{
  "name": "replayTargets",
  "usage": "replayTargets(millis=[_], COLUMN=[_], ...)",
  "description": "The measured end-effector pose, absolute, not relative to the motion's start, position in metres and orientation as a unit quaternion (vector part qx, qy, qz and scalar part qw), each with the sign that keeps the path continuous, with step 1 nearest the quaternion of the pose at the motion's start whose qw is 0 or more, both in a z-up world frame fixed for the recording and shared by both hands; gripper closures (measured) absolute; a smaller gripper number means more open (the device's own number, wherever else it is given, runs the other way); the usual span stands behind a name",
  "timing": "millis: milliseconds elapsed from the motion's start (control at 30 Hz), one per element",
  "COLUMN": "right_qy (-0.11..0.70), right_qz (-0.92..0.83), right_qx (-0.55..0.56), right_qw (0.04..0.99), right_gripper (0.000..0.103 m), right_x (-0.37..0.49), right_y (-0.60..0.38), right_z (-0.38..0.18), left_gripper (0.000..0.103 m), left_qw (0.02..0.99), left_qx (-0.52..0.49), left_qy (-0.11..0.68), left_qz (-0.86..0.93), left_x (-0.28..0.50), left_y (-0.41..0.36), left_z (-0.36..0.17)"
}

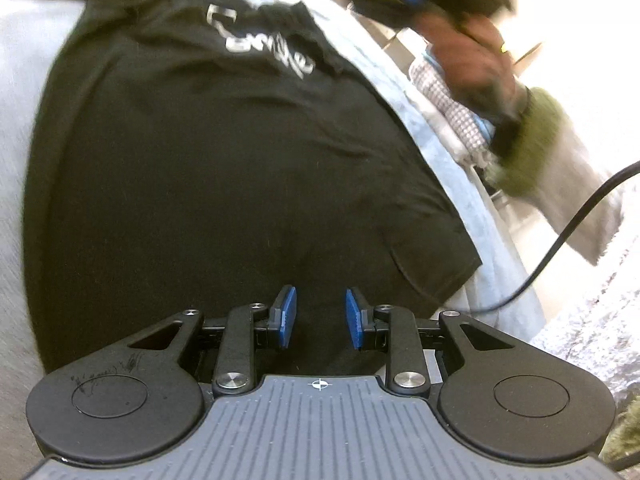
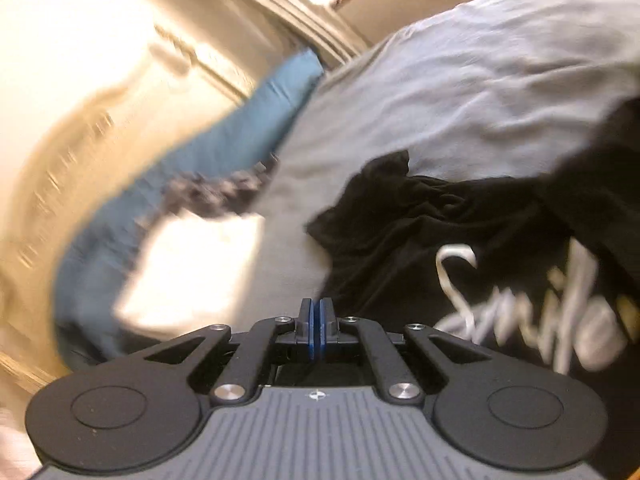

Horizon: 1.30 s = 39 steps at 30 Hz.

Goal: Fold clothes

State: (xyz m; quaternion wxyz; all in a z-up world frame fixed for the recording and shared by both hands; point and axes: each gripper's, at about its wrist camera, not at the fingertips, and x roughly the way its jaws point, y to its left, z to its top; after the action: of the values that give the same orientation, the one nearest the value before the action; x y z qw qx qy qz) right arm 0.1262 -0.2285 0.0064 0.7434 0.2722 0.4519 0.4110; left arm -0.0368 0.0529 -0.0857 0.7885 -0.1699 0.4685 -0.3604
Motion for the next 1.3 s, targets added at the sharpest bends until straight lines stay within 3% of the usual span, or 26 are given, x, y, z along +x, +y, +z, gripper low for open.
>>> replayTargets(millis=[100, 267, 333, 600, 867, 1100, 1167, 1300], right_qy=[0.464, 0.539, 0.557, 0.483, 0.401, 0.459, 0.469, 0.433], right_qz=[0.406, 0.335, 0.304, 0.262, 0.121, 0.312, 0.270, 0.120], right_qx=[0.368, 0.375, 0.263, 0.056, 0.102, 0.127, 0.107, 0.193], right_qw=[0.696, 0.676, 0.726, 0.833, 0.902, 0.822, 0.834, 0.872], right_gripper=[0.099, 0.097, 0.096, 0.100, 0.103, 0.101, 0.102, 0.103], right_x=[0.091, 0.036, 0.027, 0.065, 0.104, 0.070, 0.074, 0.097], right_y=[-0.266, -0.276, -0.263, -0.255, -0.311, -0.286, -0.295, -0.366], right_z=[0.015, -0.024, -0.032, -0.053, -0.048, -0.051, -0.062, -0.069], left_gripper=[0.076, 0.076, 0.076, 0.076, 0.076, 0.076, 0.076, 0.076], left_qw=[0.790, 0.784, 0.783, 0.779, 0.780, 0.779, 0.780, 0.781], left_qx=[-0.176, -0.157, -0.129, -0.078, -0.083, -0.087, -0.088, -0.089], left_qy=[0.456, 0.461, 0.465, 0.467, 0.471, 0.473, 0.472, 0.472], left_qz=[-0.369, -0.385, -0.392, -0.412, -0.404, -0.402, -0.401, -0.399], left_x=[-0.030, -0.023, -0.024, -0.033, -0.034, -0.033, -0.033, -0.033], left_y=[0.052, 0.026, 0.012, -0.019, -0.019, -0.020, -0.020, -0.020], left_z=[-0.076, -0.081, -0.083, -0.097, -0.100, -0.101, -0.101, -0.101])
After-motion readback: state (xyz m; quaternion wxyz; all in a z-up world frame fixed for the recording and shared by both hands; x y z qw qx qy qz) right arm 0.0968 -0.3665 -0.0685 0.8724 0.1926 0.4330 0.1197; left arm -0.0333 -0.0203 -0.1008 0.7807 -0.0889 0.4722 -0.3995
